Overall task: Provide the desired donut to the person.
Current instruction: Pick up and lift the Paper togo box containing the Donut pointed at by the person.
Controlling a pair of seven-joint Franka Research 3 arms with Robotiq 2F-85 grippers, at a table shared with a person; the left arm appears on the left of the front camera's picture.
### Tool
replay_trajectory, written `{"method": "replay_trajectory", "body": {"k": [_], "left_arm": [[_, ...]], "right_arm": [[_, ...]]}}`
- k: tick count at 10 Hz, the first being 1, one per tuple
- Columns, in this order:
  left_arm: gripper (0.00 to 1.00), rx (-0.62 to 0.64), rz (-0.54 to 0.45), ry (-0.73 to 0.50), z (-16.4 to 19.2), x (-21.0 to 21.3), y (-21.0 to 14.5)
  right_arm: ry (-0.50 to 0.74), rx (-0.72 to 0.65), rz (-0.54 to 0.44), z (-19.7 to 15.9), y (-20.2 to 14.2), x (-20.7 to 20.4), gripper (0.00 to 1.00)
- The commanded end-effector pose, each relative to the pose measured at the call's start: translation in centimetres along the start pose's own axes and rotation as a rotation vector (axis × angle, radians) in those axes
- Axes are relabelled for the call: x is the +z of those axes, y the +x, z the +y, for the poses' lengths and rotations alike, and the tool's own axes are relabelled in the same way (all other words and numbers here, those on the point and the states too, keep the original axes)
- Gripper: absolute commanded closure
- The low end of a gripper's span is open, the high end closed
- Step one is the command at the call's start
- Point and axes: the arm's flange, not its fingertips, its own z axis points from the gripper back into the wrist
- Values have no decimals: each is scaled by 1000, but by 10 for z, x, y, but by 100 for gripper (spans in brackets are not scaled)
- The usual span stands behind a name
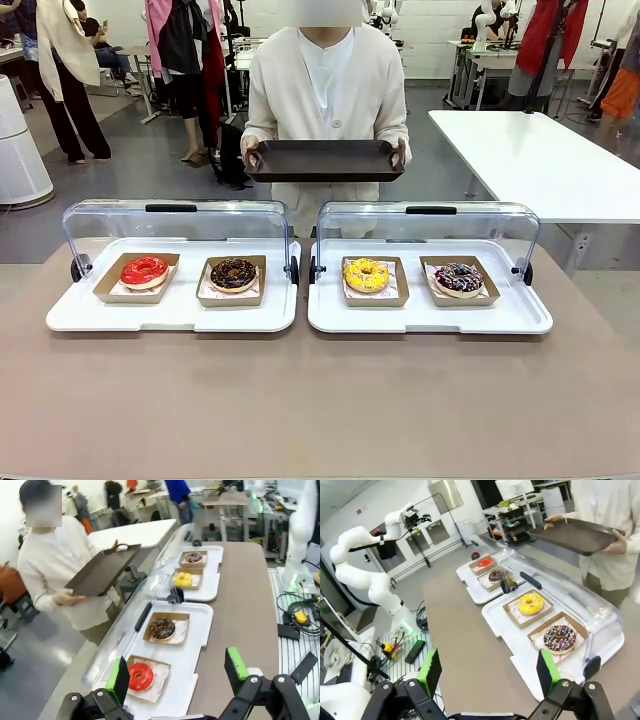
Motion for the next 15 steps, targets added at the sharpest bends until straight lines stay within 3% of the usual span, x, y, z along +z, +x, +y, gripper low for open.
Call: {"method": "replay_trajectory", "body": {"k": [1,5,6,15], "left_arm": [[0,31,39,17,4,5,-4],[0,96,137,-18,-1,10,-9],[0,78,75,28,7,9,-20],[0,78,75,28,7,9,-20]], "right_arm": [[-65,-16,-9,4,3,-9,0],[-226,-45,93,20,19,-18,0],[-135,-18,39,1,10,0,0],[-135,-18,39,1,10,0,0]]}}
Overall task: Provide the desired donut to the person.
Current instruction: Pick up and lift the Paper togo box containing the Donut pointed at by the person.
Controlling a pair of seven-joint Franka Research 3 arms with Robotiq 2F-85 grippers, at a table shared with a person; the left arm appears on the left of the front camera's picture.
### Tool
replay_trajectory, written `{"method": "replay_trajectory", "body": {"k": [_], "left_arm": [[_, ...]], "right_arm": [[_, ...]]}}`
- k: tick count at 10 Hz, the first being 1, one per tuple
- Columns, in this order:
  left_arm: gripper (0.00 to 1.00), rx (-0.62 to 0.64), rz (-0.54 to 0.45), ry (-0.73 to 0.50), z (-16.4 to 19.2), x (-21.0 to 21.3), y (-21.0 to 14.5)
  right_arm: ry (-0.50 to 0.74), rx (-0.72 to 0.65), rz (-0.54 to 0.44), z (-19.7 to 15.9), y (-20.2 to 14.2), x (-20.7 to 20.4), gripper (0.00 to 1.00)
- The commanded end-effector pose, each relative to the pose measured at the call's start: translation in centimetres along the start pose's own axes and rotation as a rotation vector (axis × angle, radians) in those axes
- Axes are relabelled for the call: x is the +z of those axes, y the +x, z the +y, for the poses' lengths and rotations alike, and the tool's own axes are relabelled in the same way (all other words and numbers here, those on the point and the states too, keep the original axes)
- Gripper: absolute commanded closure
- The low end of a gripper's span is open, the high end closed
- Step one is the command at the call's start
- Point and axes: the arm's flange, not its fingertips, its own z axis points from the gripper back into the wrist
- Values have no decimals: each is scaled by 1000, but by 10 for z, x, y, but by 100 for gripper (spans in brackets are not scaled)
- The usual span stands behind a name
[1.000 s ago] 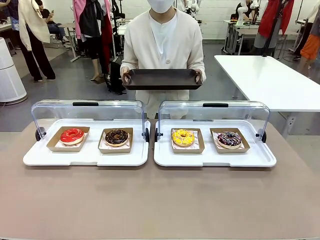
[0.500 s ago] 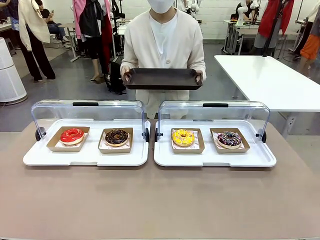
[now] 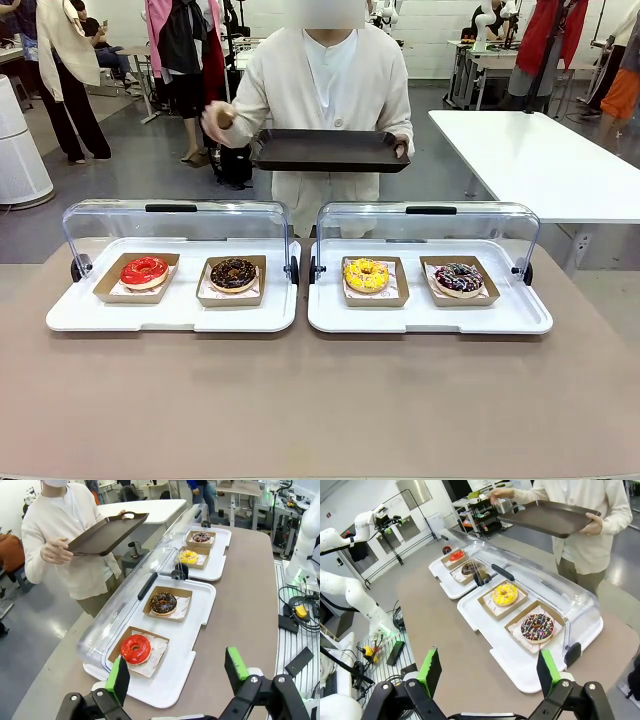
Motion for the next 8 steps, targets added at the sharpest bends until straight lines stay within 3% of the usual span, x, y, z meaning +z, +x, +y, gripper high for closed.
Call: {"method": "replay_trajectory", "body": {"k": [1,8], "left_arm": [[0,-12,-15,4,1,0,0],[0,-12,-15,4,1,0,0]], "right_arm": [[10,14,-11,-1,0,3,0],[10,14,-11,-1,0,3,0]]}}
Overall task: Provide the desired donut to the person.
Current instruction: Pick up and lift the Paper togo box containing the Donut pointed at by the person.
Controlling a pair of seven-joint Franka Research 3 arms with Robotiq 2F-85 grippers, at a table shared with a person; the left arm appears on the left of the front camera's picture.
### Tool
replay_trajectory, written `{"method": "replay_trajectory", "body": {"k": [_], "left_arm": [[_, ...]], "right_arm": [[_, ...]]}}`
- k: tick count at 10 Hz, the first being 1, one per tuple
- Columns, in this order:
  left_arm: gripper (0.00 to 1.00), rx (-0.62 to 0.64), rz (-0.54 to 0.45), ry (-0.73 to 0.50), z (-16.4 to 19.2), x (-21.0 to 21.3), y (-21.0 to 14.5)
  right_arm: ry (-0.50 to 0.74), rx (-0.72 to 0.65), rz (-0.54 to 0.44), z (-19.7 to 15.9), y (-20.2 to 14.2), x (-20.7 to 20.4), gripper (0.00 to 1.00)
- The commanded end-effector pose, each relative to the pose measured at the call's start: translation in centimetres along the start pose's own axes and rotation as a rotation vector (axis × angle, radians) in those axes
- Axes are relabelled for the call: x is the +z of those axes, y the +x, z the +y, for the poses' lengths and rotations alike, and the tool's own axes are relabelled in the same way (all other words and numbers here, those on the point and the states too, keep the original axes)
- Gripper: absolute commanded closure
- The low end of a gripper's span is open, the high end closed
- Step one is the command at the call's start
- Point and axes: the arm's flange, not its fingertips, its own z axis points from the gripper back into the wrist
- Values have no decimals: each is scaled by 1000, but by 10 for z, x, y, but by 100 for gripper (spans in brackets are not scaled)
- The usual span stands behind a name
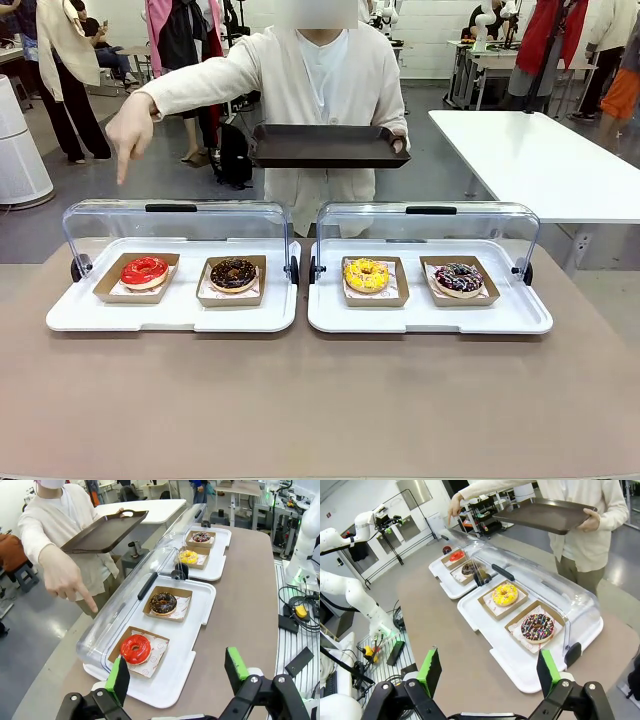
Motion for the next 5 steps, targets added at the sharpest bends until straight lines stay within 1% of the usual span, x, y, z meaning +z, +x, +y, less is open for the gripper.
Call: {"method": "replay_trajectory", "body": {"k": [1,5], "left_arm": [[0,-12,-15,3,1,1,0],[0,-12,-15,3,1,1,0]], "right_arm": [[9,15,-11,-1,0,3,0],[9,15,-11,-1,0,3,0]]}}
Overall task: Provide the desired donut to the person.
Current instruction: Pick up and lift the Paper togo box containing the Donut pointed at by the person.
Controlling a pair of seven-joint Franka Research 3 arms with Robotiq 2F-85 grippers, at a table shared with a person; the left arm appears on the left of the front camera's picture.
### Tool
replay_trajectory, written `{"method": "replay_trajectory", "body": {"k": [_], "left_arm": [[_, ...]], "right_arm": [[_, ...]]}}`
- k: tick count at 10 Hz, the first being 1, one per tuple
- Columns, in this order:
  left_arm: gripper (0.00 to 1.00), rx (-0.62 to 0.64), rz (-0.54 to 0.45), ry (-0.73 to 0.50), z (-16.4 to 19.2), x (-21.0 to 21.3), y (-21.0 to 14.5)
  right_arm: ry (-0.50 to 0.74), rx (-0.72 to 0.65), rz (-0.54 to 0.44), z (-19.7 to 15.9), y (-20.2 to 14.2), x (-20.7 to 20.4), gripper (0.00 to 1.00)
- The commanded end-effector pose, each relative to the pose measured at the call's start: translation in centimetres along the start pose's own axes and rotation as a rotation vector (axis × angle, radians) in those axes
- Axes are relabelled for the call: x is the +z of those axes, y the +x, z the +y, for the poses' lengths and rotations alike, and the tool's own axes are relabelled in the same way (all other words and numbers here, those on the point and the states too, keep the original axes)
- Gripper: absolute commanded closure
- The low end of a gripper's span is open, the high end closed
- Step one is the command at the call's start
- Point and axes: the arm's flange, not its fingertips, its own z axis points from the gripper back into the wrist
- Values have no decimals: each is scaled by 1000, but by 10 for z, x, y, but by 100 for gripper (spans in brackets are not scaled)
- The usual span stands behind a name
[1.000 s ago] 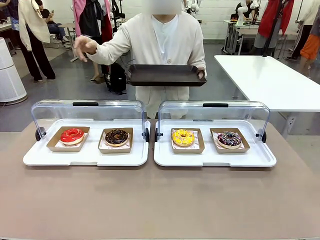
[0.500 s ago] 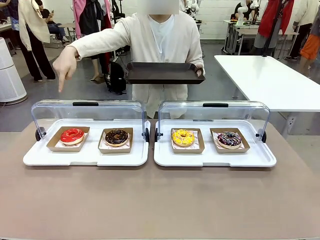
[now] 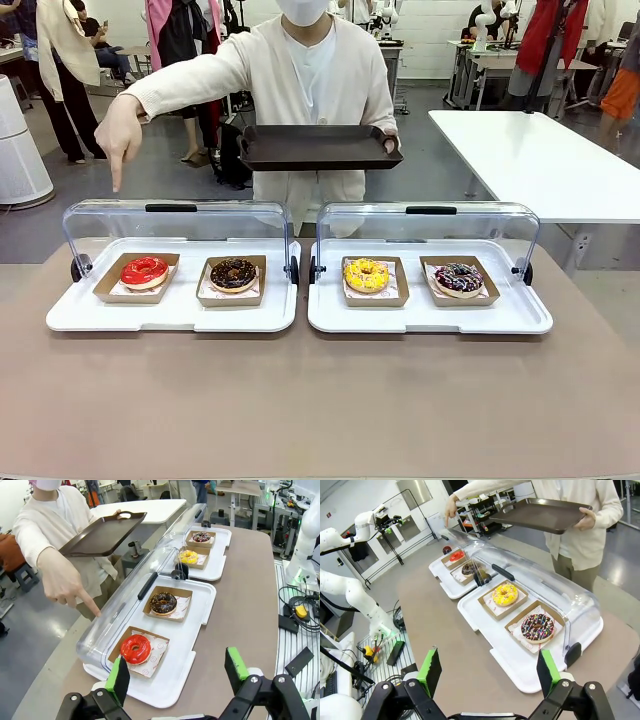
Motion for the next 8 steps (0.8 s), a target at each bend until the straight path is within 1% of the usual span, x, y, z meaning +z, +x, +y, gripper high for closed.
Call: {"method": "replay_trajectory", "body": {"k": [1,3,5,6,7,8], "left_arm": [[0,-12,-15,3,1,1,0],[0,0,0,0,0,0,0],[0,-304,510,-31,-22,-53,13],[0,-397,668,39,-25,-81,16],[0,-434,765,34,-27,-107,16],[0,-511,870,29,-34,-140,10]], "right_arm": [[9,15,-11,-1,0,3,0],[9,15,-11,-1,0,3,0],[9,15,-11,-1,0,3,0],[9,15,-11,-1,0,3,0],[9,15,-11,-1,0,3,0],[9,15,-11,-1,0,3,0]]}}
